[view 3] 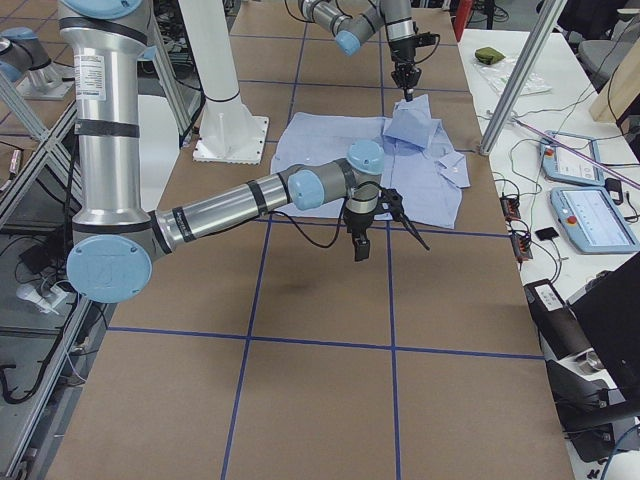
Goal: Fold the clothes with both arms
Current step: 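Lift the cuff with the left gripper and fold it across toward the collar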
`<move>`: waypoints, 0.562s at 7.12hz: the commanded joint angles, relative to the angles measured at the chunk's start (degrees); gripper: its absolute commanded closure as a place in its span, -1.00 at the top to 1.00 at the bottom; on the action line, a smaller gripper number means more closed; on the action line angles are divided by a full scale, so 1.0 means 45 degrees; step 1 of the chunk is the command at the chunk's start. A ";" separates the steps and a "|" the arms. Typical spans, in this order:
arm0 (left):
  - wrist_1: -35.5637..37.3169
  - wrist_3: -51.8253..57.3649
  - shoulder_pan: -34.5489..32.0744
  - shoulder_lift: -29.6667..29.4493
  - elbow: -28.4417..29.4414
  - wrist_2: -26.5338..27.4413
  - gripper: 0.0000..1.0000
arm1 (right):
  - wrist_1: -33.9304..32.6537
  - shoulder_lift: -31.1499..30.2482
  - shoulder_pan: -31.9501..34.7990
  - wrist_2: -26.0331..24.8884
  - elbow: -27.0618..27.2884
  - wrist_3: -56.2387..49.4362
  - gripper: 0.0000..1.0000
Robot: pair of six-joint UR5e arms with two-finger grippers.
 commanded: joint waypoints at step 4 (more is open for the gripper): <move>-0.4057 -0.0541 0.2433 -0.0268 0.3258 0.2662 -1.00 | 0.0078 0.0147 -0.0020 -0.0019 -0.0222 0.0019 1.00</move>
